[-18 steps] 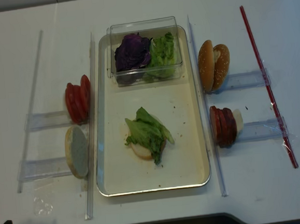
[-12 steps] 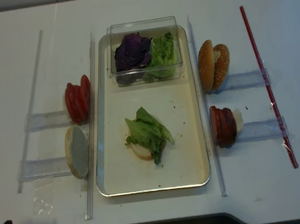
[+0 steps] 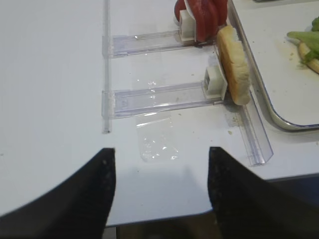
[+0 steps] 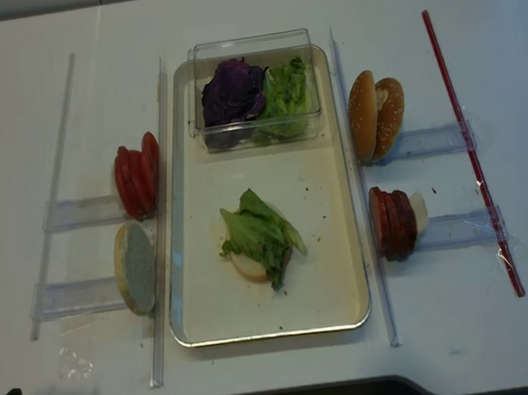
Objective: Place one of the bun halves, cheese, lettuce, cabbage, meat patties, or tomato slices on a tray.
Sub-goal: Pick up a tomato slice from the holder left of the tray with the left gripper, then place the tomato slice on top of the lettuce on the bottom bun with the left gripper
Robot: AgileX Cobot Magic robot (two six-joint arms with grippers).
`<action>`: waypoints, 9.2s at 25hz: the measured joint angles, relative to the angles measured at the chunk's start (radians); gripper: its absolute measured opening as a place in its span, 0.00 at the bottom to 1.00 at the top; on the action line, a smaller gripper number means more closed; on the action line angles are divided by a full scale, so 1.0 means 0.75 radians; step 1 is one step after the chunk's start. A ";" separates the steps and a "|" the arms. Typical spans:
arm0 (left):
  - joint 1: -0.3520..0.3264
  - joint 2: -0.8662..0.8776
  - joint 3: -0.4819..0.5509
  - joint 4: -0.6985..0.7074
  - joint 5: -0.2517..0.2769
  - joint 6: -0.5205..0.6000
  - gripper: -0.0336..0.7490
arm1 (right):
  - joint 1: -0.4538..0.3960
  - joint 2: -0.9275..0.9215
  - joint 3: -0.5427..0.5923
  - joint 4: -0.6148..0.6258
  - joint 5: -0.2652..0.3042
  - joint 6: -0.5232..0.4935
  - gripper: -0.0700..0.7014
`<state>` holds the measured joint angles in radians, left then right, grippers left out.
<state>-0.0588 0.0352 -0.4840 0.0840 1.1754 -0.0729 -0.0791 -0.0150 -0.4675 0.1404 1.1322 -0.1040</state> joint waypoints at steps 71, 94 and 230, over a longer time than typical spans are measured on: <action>-0.314 2.190 -1.175 -0.017 -0.156 -0.143 0.58 | 0.000 0.000 0.000 0.000 0.000 0.002 0.82; -0.298 2.342 -1.183 -0.017 -0.222 -0.210 0.58 | 0.000 0.000 0.000 0.000 0.000 0.002 0.82; -0.138 2.180 -0.412 -1.820 -0.235 1.102 0.17 | 0.000 0.000 0.000 0.000 0.000 0.008 0.82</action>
<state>-0.1623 1.6701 -0.7927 -1.2809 0.9990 0.7533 -0.0791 -0.0150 -0.4675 0.1404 1.1322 -0.0979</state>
